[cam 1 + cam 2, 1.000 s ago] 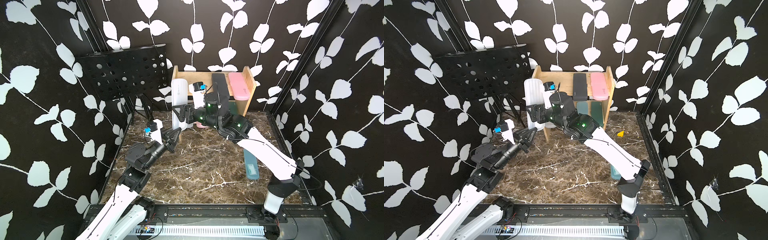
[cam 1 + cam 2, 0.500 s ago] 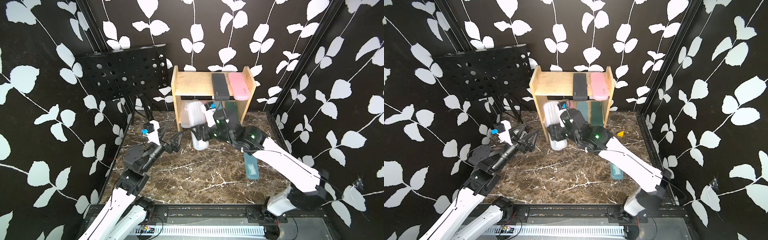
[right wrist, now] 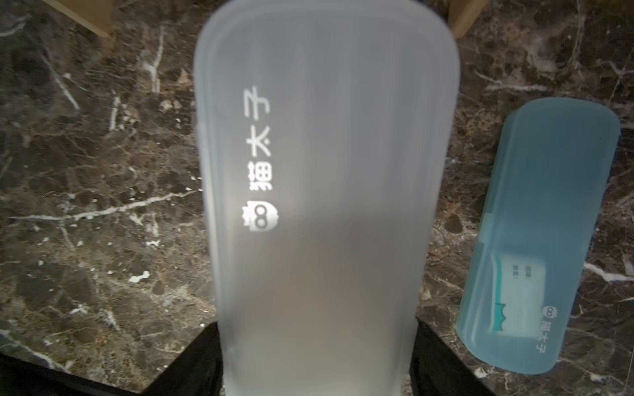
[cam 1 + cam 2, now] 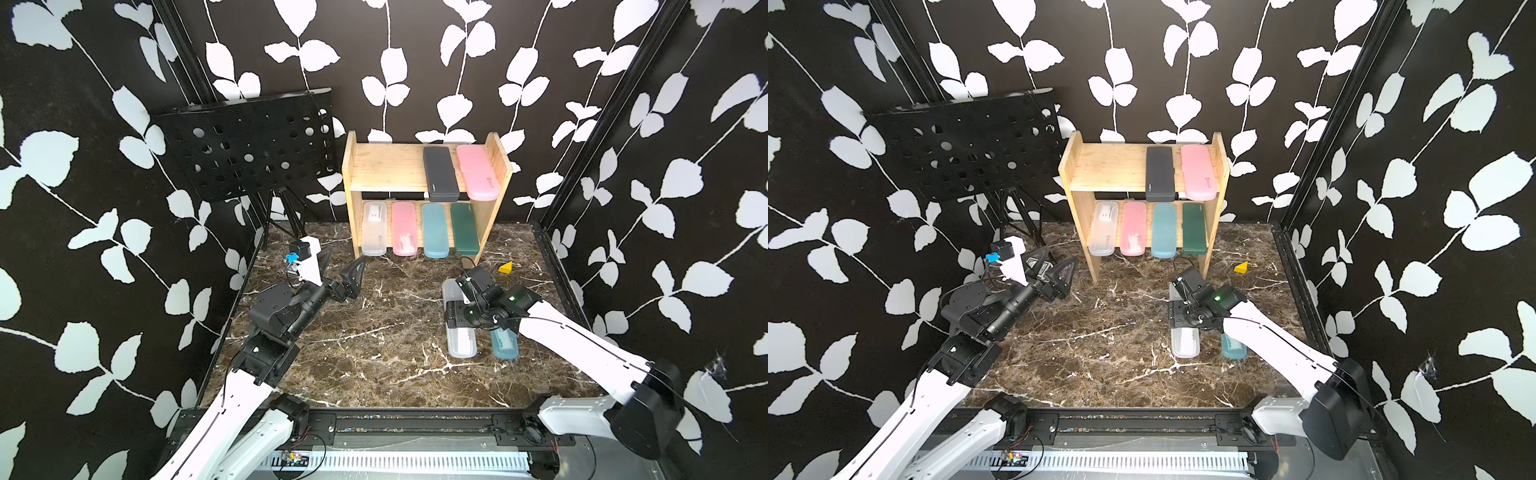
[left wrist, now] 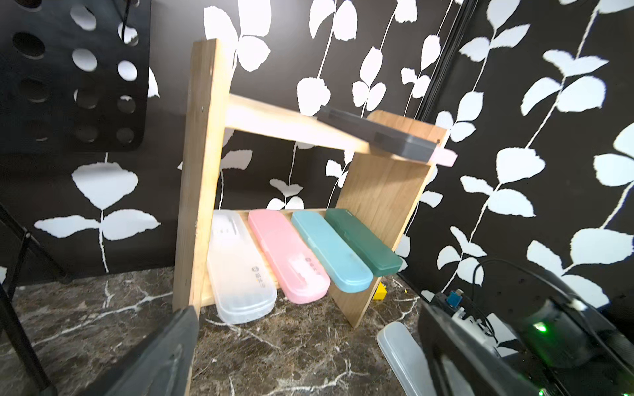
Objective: Remove the pencil cases from the shelf
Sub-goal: Place the pencil case at the center of the board.
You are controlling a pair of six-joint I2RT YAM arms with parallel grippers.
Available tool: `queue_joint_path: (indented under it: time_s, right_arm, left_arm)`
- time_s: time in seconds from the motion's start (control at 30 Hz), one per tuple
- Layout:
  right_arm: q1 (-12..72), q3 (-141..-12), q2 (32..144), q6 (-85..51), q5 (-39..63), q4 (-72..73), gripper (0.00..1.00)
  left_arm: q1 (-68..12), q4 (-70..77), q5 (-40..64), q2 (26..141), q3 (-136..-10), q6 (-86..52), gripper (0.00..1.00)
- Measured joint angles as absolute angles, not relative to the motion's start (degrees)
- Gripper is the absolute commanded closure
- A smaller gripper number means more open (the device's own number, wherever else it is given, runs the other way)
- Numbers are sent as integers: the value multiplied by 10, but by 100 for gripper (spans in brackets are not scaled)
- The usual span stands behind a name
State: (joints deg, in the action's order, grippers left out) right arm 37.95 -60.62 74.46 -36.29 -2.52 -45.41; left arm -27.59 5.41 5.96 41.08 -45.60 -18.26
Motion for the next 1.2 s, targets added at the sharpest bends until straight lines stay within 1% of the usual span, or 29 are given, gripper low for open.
queue_joint_path:
  time_s: [0.2,0.4,0.63,1.2]
  right_arm:
    - [333,-585,795,-339,-14,-451,44]
    - [290,-573,858,-308,-8,-450,43]
    - [240,-564,878,-278,-2,-441,44]
    - [217,-564,949,-248,-7,-407,44]
  left_arm:
    - [-276,49,59,416,-456,-182,1]
    - [-276,41,56,424,-456,-177,1]
    - [-276,31,53,426,-456,-168,1]
    - [-276,15,45,418,-456,-162,1]
